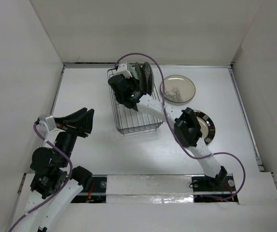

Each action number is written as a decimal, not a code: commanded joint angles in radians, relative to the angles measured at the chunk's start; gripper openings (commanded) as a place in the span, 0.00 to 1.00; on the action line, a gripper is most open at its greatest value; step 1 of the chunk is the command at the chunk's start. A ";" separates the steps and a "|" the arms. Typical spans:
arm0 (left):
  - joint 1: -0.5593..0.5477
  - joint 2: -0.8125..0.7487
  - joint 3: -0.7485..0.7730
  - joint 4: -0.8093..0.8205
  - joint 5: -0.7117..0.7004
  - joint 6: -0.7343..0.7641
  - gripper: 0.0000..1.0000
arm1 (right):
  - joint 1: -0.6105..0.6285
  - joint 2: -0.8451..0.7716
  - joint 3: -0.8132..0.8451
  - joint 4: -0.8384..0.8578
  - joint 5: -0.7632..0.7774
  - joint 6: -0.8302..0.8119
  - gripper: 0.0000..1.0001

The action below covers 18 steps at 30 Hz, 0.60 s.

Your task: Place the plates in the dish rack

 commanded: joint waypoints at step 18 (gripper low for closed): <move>-0.008 0.026 -0.003 0.040 0.003 0.003 0.38 | -0.052 -0.364 -0.340 0.079 -0.235 0.437 0.56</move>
